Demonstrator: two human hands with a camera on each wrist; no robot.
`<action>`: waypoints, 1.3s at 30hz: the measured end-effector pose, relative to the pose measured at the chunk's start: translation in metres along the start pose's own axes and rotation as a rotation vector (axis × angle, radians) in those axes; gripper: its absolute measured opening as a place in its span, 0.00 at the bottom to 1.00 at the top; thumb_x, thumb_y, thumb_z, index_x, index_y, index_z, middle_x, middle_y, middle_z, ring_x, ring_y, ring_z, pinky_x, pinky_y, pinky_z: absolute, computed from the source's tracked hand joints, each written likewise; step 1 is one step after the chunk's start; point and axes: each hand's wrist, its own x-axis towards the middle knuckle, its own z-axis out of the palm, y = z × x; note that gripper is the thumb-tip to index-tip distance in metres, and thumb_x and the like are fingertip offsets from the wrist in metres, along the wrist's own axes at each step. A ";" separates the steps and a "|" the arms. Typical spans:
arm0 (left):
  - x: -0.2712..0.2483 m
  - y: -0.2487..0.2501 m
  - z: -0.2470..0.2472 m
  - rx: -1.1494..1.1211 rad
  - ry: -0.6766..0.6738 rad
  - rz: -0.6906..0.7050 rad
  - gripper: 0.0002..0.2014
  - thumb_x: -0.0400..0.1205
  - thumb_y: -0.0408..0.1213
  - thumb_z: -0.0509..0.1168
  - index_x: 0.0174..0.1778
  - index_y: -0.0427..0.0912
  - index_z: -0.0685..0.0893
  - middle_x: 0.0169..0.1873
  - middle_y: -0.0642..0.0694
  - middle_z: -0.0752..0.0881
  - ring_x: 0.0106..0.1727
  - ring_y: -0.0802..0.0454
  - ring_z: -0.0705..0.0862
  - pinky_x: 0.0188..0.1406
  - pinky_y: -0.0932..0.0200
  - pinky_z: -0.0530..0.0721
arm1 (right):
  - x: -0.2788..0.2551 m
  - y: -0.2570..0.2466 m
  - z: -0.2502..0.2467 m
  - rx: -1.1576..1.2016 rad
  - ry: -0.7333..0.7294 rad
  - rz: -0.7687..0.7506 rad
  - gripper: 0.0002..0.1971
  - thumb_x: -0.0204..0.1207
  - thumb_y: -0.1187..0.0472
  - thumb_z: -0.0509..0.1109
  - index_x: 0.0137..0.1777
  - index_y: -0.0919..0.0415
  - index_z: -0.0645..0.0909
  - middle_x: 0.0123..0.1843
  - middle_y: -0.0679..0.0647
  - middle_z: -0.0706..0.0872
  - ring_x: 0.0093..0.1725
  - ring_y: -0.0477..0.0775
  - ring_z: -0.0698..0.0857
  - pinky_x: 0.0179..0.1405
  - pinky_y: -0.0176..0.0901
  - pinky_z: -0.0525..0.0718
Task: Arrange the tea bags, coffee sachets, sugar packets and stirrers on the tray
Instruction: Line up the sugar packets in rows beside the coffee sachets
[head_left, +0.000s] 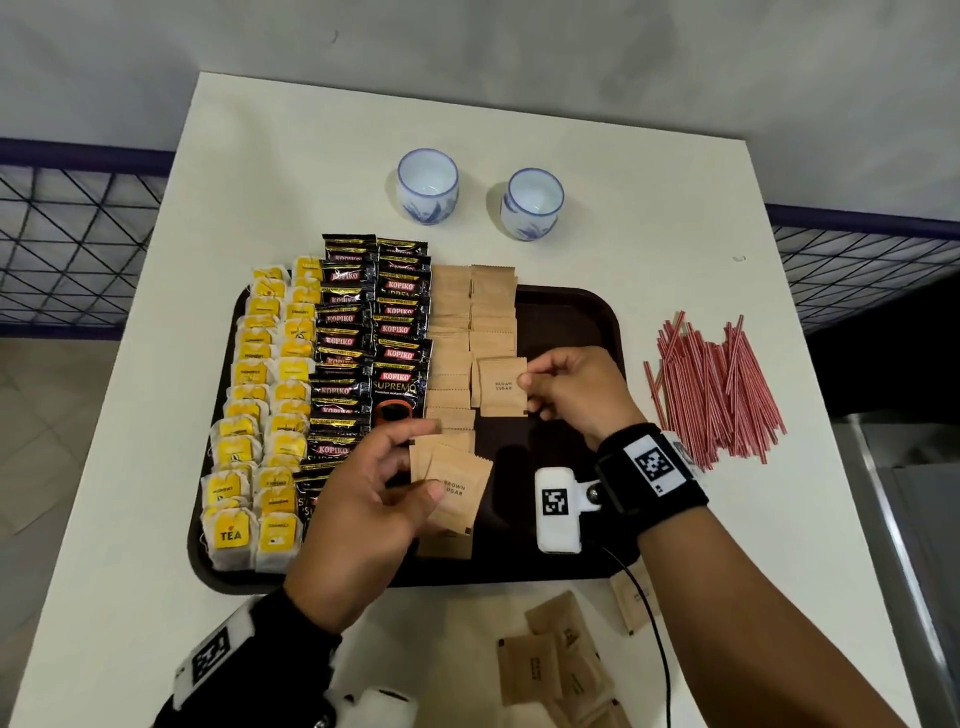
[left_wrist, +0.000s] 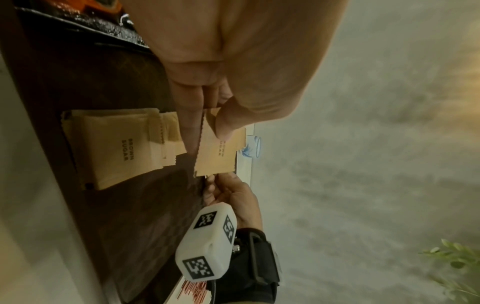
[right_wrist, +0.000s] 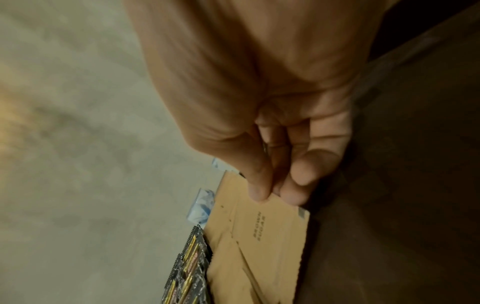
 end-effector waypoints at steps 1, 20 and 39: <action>0.000 -0.001 0.001 -0.005 -0.005 0.004 0.25 0.80 0.19 0.69 0.64 0.53 0.81 0.53 0.51 0.93 0.54 0.50 0.92 0.48 0.50 0.92 | 0.000 -0.001 0.002 -0.001 -0.004 0.005 0.05 0.76 0.70 0.76 0.40 0.62 0.85 0.32 0.58 0.88 0.27 0.49 0.85 0.25 0.37 0.83; 0.003 0.000 0.006 -0.078 0.005 -0.027 0.23 0.80 0.20 0.69 0.64 0.51 0.83 0.52 0.49 0.93 0.52 0.49 0.92 0.39 0.55 0.91 | -0.004 -0.005 0.016 -0.122 0.108 0.020 0.06 0.74 0.61 0.77 0.40 0.62 0.85 0.32 0.57 0.91 0.34 0.57 0.92 0.34 0.48 0.92; 0.016 0.006 0.027 -0.093 0.097 0.095 0.19 0.80 0.23 0.71 0.59 0.52 0.84 0.52 0.48 0.93 0.55 0.51 0.92 0.43 0.52 0.92 | -0.071 0.003 0.004 0.306 -0.188 -0.095 0.04 0.76 0.75 0.73 0.50 0.74 0.85 0.36 0.60 0.89 0.30 0.52 0.84 0.23 0.37 0.79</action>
